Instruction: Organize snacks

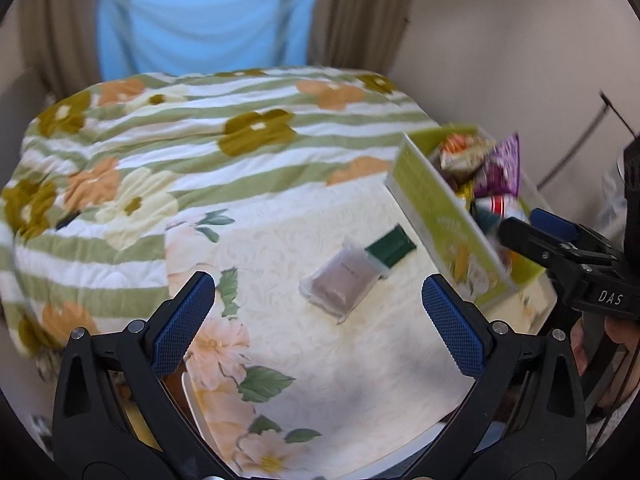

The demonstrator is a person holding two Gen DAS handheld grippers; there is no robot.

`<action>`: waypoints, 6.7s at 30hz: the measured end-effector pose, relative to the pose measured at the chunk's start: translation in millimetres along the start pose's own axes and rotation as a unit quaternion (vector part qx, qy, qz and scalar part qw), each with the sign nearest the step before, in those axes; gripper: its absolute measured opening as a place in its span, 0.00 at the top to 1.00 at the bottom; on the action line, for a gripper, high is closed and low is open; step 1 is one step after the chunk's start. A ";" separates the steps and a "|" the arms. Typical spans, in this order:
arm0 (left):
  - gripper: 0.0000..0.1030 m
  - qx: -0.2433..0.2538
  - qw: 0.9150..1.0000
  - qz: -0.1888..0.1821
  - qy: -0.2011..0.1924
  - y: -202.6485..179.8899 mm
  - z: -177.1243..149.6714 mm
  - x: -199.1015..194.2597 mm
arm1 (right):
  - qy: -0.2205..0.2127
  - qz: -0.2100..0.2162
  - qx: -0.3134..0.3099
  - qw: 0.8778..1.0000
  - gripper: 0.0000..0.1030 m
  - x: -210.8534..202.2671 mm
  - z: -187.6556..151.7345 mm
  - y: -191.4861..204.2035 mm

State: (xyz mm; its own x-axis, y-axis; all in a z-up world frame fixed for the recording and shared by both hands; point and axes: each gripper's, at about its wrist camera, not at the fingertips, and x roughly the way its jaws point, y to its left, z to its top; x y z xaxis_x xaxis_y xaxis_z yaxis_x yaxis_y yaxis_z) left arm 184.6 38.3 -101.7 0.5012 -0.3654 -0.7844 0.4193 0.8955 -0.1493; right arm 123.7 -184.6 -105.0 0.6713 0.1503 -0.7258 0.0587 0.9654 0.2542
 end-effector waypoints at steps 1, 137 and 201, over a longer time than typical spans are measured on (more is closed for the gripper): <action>0.01 0.009 1.000 -0.002 0.006 -0.9 -1.3 8.9 | 0.002 -0.001 0.008 1.000 0.00 4.7 -4.3 1.9; 0.04 -0.038 0.999 0.022 0.026 -299.1 47.5 100.0 | -0.005 0.029 0.002 1.000 0.60 -75.8 22.7 -273.7; 0.00 -0.060 0.968 0.163 -0.179 -229.1 -68.8 -140.4 | -0.095 -0.055 -0.078 0.991 0.00 -196.7 -31.6 -126.1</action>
State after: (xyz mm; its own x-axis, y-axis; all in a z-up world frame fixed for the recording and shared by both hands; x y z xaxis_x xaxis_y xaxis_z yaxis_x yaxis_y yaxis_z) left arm -33.8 -98.0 1.2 0.8316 -0.1045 -0.5455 0.1149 0.9933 -0.0150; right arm -39.1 -329.1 -14.6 0.7947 0.0146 -0.6068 0.0332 0.9972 0.0674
